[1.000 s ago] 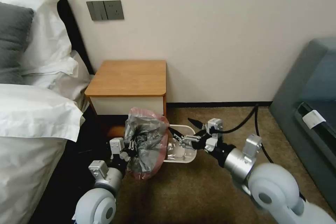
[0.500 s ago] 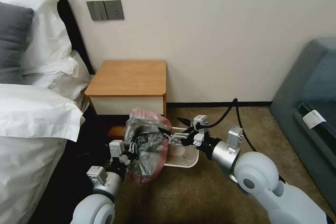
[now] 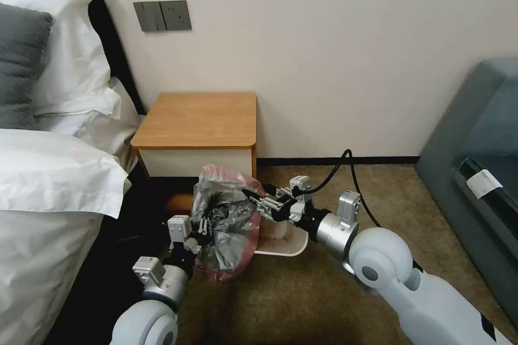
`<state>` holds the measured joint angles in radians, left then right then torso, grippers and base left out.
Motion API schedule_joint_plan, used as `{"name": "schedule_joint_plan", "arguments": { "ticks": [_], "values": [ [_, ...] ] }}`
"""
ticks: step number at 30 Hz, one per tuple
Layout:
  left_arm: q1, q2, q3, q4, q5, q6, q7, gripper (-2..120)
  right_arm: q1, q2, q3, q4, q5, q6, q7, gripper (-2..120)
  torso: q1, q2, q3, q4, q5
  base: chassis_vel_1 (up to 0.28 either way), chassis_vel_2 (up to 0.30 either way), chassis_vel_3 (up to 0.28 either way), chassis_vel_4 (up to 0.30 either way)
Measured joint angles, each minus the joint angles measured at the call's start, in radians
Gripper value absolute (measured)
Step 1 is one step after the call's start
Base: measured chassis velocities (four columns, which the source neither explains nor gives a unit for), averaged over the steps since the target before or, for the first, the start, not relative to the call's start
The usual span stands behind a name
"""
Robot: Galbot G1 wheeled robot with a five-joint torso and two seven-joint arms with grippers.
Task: Pick up the garbage bag from the table and place it over the trash can.
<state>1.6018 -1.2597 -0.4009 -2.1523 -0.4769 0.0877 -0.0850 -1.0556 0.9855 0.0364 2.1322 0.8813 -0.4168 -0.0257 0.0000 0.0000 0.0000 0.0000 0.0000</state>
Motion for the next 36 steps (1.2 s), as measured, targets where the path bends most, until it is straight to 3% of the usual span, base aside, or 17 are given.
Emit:
{"name": "schedule_joint_plan", "arguments": {
  "ticks": [4, 6, 9, 23, 36],
  "values": [
    [0.000, -0.004, 0.000, 0.001, 0.003, 0.001, 0.000, 7, 0.005, 0.000, -0.004, -0.004, 0.004, 0.003, 0.000, 21, 0.000, 0.000, 0.000, 0.0000, 0.0000, 0.000, 0.000, 0.000, 0.000],
    [0.001, -0.006, 0.000, 0.003, 0.005, 0.001, 0.000, 7, 0.012, 0.000, -0.008, -0.005, 0.007, 0.009, 0.003, 7, 0.000, 0.000, 0.000, 0.0000, 0.0000, 0.000, 0.000, 0.000, 0.000],
    [0.002, -0.008, -0.003, 0.004, 0.006, 0.002, 0.001, 7, 0.022, -0.001, -0.005, -0.005, 0.019, 0.010, 0.017, 0, 0.000, 0.000, 0.000, 0.0000, 0.0000, 0.000, 0.000, 0.000, 0.000],
    [0.010, -0.028, -0.012, -0.002, -0.008, 0.004, 0.011, 7, 0.069, -0.100, 0.086, -0.021, 0.146, -0.031, 0.054, 0, 0.000, 0.000, 0.000, 0.0000, 0.0001, 0.000, 0.000, 0.000, 0.000],
    [0.024, -0.031, -0.029, -0.017, -0.017, -0.019, 0.084, 7, 0.236, -0.271, 0.072, -0.115, 0.359, -0.176, 0.012, 0, 0.000, 0.000, 0.000, 0.0000, 0.0001, 0.000, 0.000, 0.000, 0.000]
  ]
}}
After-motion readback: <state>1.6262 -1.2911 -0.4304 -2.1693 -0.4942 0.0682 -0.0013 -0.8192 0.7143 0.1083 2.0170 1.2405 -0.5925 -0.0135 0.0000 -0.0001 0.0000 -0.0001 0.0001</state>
